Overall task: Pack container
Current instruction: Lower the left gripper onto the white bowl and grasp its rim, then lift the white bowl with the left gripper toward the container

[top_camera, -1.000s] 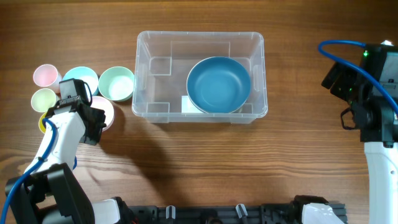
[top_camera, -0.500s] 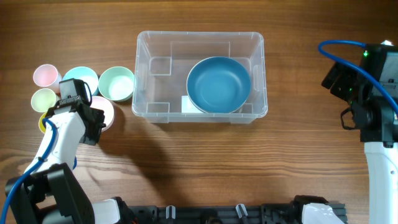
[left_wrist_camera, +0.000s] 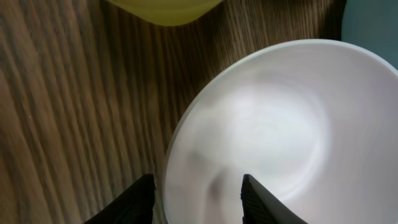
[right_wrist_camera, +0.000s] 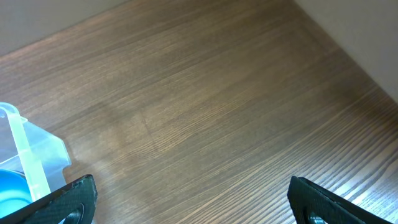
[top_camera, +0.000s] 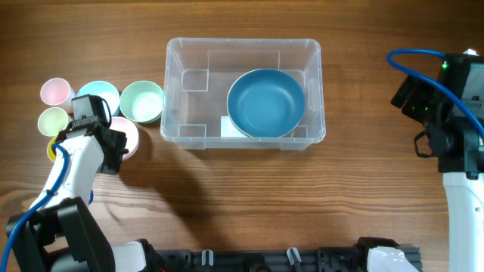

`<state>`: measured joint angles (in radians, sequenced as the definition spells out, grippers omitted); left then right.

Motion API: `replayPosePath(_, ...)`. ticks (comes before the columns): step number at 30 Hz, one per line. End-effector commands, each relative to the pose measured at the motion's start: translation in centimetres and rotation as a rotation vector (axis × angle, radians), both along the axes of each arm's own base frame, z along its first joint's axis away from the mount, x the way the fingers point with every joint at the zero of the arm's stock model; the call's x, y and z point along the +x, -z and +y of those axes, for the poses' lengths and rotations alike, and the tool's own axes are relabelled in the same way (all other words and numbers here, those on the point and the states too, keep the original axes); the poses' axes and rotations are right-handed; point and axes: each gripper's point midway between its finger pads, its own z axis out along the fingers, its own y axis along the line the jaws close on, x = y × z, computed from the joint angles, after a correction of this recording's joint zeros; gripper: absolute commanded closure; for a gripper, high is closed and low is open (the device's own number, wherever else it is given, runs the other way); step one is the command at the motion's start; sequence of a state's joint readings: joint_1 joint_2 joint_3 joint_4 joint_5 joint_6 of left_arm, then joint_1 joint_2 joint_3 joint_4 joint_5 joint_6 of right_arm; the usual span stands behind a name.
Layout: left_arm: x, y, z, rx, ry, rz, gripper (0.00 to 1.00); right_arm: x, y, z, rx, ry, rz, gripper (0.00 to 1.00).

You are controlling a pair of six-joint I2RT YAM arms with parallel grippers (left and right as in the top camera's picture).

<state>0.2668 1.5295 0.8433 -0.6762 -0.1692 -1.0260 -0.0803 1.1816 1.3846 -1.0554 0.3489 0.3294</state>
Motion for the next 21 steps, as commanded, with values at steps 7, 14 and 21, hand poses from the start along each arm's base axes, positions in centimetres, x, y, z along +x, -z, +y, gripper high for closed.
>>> replayPosePath(7,-0.8,1.3,0.5,0.017,-0.006,0.057,0.62,0.1,-0.3,-0.4,-0.007,0.025,-0.009,0.01)
replayPosePath(14,-1.2,1.8,0.4,0.012,-0.006,0.083,0.80,0.1,-0.3,-0.4,-0.007,0.025,-0.010,0.00)
replayPosePath(21,-2.3,1.9,0.0,-0.004,-0.004,0.128,0.96,0.1,-0.3,-0.4,-0.007,0.025,-0.009,0.00)
